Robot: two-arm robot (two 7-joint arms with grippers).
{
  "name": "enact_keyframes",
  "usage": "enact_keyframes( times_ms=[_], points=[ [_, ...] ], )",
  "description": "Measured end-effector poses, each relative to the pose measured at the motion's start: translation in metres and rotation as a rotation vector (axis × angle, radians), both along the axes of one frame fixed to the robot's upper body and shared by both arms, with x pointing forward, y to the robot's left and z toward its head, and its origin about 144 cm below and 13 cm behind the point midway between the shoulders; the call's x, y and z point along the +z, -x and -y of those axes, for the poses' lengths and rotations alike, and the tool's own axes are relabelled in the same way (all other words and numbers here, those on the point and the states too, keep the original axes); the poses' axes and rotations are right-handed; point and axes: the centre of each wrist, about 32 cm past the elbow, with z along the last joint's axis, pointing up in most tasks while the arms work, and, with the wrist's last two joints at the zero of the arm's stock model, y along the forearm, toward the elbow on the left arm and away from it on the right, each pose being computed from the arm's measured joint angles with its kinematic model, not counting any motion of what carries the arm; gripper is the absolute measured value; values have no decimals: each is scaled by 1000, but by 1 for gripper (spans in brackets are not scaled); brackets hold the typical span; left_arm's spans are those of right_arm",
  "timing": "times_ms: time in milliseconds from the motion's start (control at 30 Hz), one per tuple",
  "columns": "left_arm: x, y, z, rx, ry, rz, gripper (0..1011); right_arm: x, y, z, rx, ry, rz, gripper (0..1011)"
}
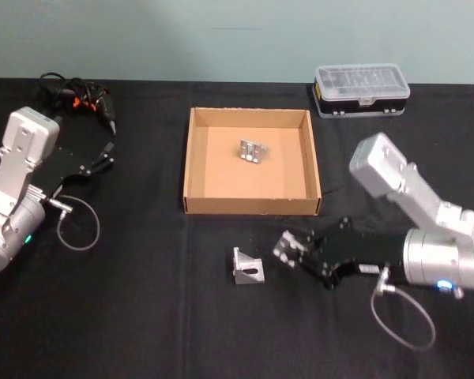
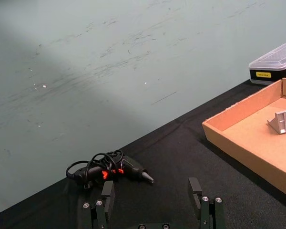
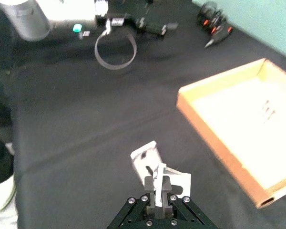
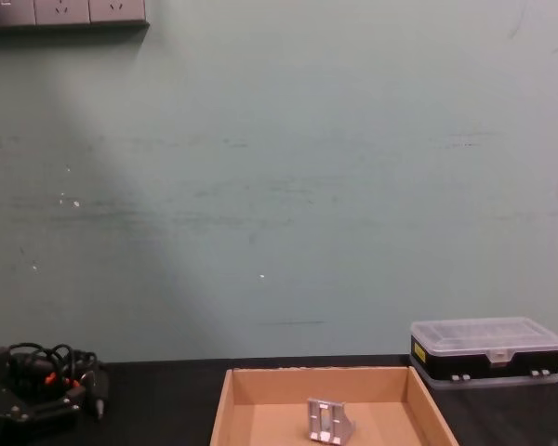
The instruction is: Use one hand to pick up the angle iron from the table and place it into the box.
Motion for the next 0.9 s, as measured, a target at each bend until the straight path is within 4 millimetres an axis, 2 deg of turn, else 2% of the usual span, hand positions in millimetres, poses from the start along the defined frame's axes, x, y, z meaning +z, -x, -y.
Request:
enact_keyframes(
  times_ms=[100,367,433,900],
  points=[
    [0,0,0,0,0,0,1011,13,-8,-2,-18,-29,24,94],
    [0,0,0,0,0,0,1011,28,-31,-4,-68,-52,64,94],
    [0,0,0,0,0,0,1011,32,-44,-6,-90,-55,78,94],
    [0,0,0,0,0,0,1011,28,-96,-22,-188,-25,106,94]
  ],
)
